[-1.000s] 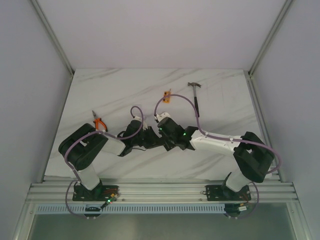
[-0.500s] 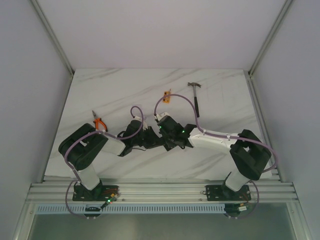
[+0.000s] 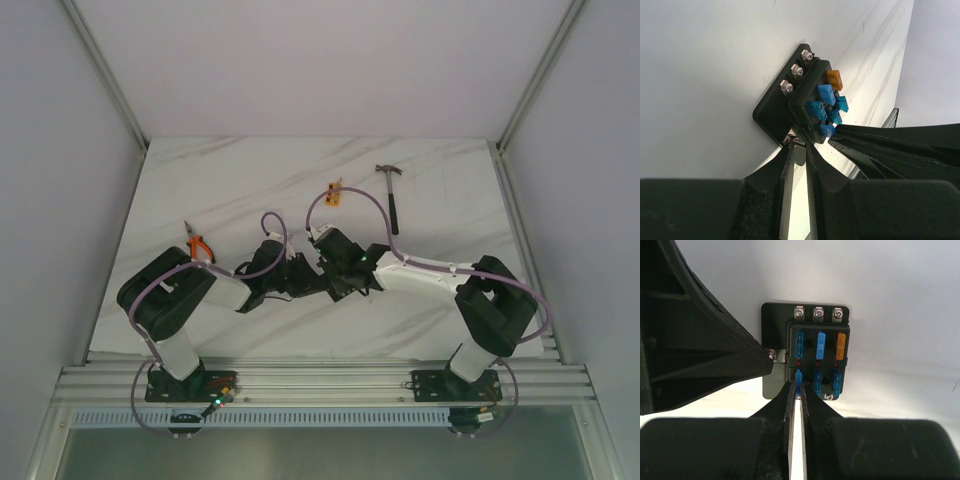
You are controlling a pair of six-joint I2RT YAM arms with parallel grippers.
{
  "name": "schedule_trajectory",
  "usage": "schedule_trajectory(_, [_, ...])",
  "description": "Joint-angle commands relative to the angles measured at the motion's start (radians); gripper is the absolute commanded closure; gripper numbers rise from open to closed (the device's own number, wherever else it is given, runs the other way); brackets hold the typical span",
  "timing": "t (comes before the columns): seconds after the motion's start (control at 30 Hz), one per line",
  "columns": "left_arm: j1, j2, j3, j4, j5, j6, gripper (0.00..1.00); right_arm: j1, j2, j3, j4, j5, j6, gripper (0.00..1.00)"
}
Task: Snap on the fuse box
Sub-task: Install the fuse at the fuse box base.
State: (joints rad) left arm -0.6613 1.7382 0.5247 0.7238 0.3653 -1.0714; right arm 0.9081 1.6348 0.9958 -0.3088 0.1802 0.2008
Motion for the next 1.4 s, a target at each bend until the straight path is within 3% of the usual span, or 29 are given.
schedule_trajectory(0.0, [-0.003,-0.002,0.012,-0.024,-0.007,0.014,0.75,-0.011,0.054,0.04,-0.056,-0.033,-0.036,1.0])
schedule_trajectory(1.03, [-0.001,-0.003,0.0,-0.031,-0.053,0.006,0.76,-0.013,0.434,0.116,-0.113,-0.133,-0.05,1.0])
schedule_trajectory(1.3, [0.002,-0.091,-0.022,-0.09,-0.099,0.032,0.71,0.006,0.304,0.167,-0.141,-0.14,0.052,1.0])
schedule_trajectory(1.37, [0.002,-0.132,-0.031,-0.116,-0.121,0.043,0.68,0.015,0.284,0.2,-0.161,-0.12,0.101,0.88])
